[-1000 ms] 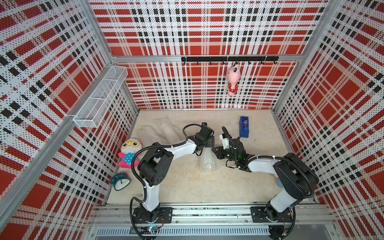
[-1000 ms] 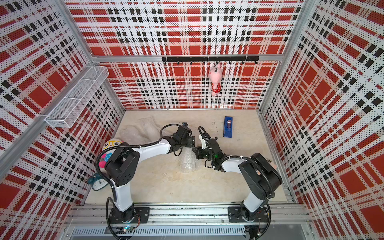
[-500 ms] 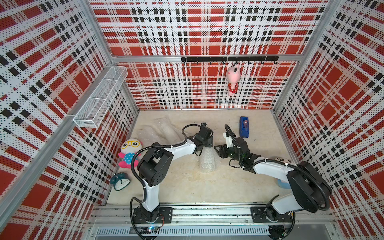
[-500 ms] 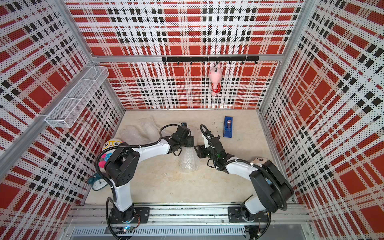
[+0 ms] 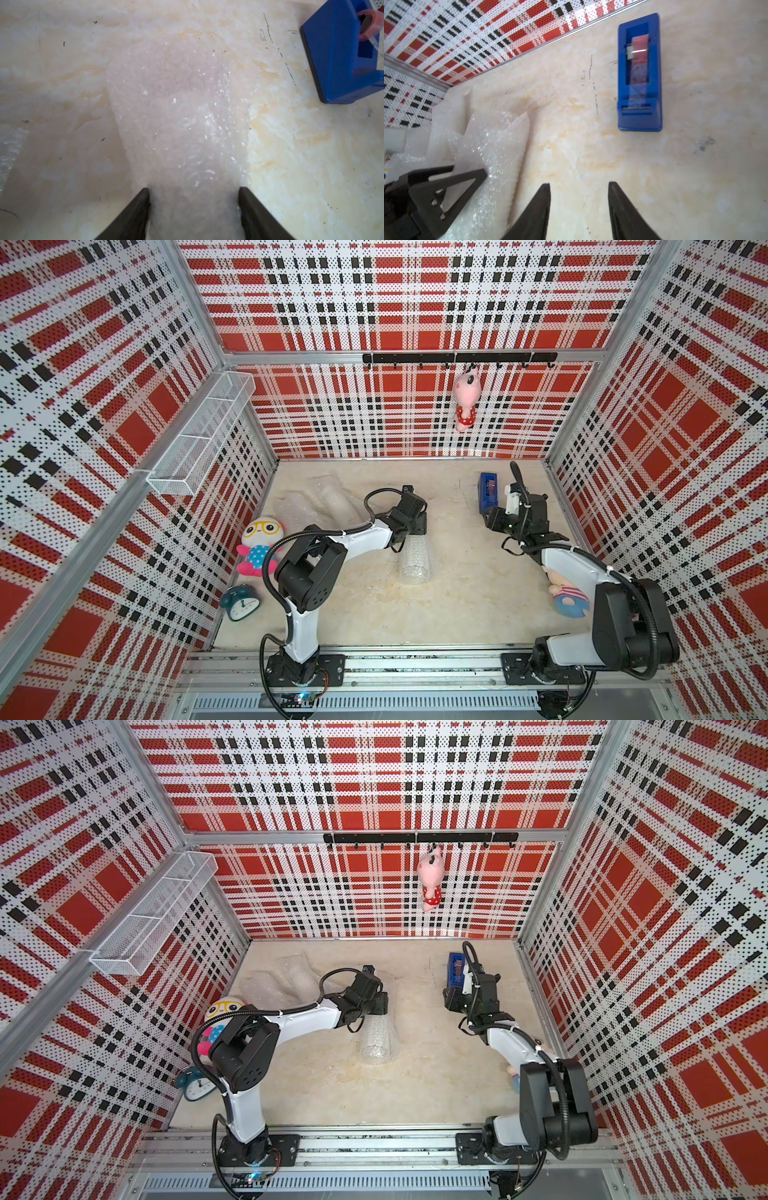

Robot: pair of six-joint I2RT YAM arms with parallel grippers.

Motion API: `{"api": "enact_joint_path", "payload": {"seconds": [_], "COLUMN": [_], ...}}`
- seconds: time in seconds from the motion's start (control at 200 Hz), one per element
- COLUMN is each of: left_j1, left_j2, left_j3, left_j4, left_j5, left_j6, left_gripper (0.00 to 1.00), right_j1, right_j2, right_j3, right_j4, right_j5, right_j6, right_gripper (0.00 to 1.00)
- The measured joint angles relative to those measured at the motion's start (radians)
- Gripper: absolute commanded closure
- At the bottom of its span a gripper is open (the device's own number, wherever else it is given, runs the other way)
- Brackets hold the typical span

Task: Wrap vases in bubble wrap
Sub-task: Wrap the vase in bubble wrap, then tear off the tape using the Tape Cutter.

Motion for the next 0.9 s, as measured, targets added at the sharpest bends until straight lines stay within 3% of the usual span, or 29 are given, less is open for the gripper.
{"api": "enact_joint_path", "payload": {"seconds": [0.331,0.601,0.897], "left_j1": [-0.001,-0.001,-0.001], "left_j2": [0.000,0.000,0.000], "left_j3": [0.000,0.000,0.000], "left_j4": [-0.001,-0.001,-0.001], "left_j5": [-0.003,-0.003,-0.002], "left_j6": [0.004,0.005,0.005], "left_gripper": [0.31,0.31,0.31], "right_j1": [-0.167,-0.208,-0.227], "right_j2": [0.272,0.477,0.572], "right_j3": [0.245,0.422,0.505], "right_j4": [-0.069,-0.124,-0.167], "right_j5": [-0.200,-0.338,-0.433], "right_j6": [-0.019,-0.034,-0.061], "right_gripper": [0.61,0.63,0.68]}}
